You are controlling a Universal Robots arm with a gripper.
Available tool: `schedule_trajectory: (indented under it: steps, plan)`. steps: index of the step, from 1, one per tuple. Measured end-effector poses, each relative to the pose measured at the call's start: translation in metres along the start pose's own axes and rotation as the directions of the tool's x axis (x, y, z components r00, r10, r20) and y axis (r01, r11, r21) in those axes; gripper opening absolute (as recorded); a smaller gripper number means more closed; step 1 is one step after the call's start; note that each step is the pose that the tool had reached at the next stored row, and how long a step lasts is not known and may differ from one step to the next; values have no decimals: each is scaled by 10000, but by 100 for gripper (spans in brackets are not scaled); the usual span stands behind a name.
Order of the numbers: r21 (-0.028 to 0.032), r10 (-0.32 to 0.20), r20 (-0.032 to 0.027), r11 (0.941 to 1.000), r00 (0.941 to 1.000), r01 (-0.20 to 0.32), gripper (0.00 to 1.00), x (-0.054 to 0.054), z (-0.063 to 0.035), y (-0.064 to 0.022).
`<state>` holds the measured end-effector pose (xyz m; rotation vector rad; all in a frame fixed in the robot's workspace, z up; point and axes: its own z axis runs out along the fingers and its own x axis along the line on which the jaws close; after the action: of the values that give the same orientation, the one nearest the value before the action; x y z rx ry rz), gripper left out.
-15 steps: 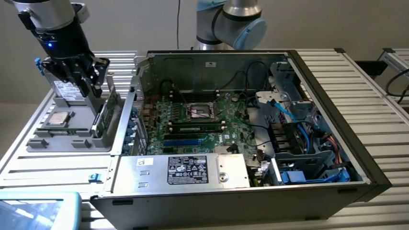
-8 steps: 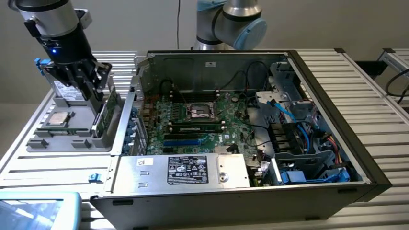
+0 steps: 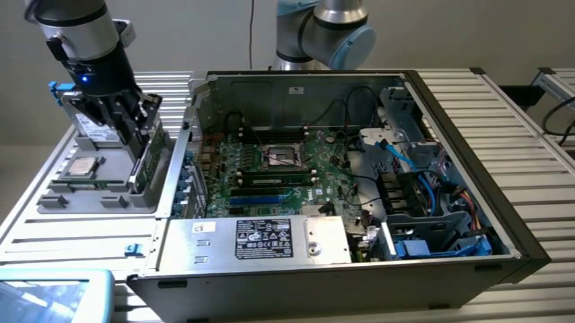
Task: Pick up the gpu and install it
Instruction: 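Pick up the gpu and move the gpu toward the slot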
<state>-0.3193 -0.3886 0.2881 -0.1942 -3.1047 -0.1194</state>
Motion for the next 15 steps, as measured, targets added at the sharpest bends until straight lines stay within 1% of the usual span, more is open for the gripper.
schedule_trajectory:
  steps: [2, 6, 7, 9, 15]
  plan:
    - [-1, 3, -28, 10000, 10000, -3, 38, -2, 30, -3]
    - [-9, 2, -29, 10000, 10000, -2, 40, -5, 99, -10]
    - [-10, 2, -29, 10000, 10000, -2, 46, -5, 117, -11]
    - [-11, 2, -31, 10000, 10000, -2, 46, -6, 152, -14]
    - [-73, 1, -39, 10000, 10000, -1, 46, -10, 261, -22]
